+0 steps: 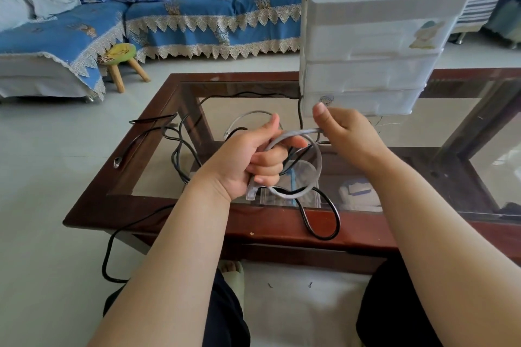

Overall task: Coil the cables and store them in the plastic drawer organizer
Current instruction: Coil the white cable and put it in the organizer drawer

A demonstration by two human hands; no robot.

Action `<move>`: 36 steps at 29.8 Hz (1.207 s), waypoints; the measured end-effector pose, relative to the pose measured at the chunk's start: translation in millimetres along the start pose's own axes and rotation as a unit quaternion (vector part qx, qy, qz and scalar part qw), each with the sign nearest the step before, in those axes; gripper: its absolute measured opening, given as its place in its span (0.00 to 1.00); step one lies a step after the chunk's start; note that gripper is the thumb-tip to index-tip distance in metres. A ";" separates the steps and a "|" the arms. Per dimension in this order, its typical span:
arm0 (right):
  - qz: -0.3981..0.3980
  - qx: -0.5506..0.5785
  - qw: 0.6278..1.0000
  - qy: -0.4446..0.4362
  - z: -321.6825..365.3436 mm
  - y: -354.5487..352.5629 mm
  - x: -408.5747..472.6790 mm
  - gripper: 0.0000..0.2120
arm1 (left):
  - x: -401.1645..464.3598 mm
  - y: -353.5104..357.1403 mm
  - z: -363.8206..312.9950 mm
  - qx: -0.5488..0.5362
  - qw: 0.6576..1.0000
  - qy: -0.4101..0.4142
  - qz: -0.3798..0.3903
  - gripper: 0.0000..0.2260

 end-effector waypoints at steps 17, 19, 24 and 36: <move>0.075 0.436 0.897 0.014 -17.9 14.2 5.6 0.04 | -22.7 -49.5 -45.8 -0.304 0.912 0.244 -0.127 0.14; 0.127 0.439 0.889 0.023 -14.9 27.8 3.9 0.03 | -26.4 -56.2 -50.2 -0.325 0.893 0.276 -0.141 0.14; 0.330 0.131 0.929 0.099 -27.3 86.8 -20.9 0.13 | -45.1 -79.5 -62.9 -0.389 0.832 0.357 -0.172 0.15; -0.092 0.156 0.980 0.078 -41.1 30.7 -2.6 0.34 | -24.3 -36.8 -28.6 -0.133 0.979 0.070 -0.134 0.15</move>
Point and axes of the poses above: each hand's wrist, its own x-axis towards the middle knuckle, its own y-axis out of the palm, z = x × y, the point moved 10 cm from there along x, towards the middle knuckle, and after that the axes turned 8 degrees about z, right-handed, at the moved point
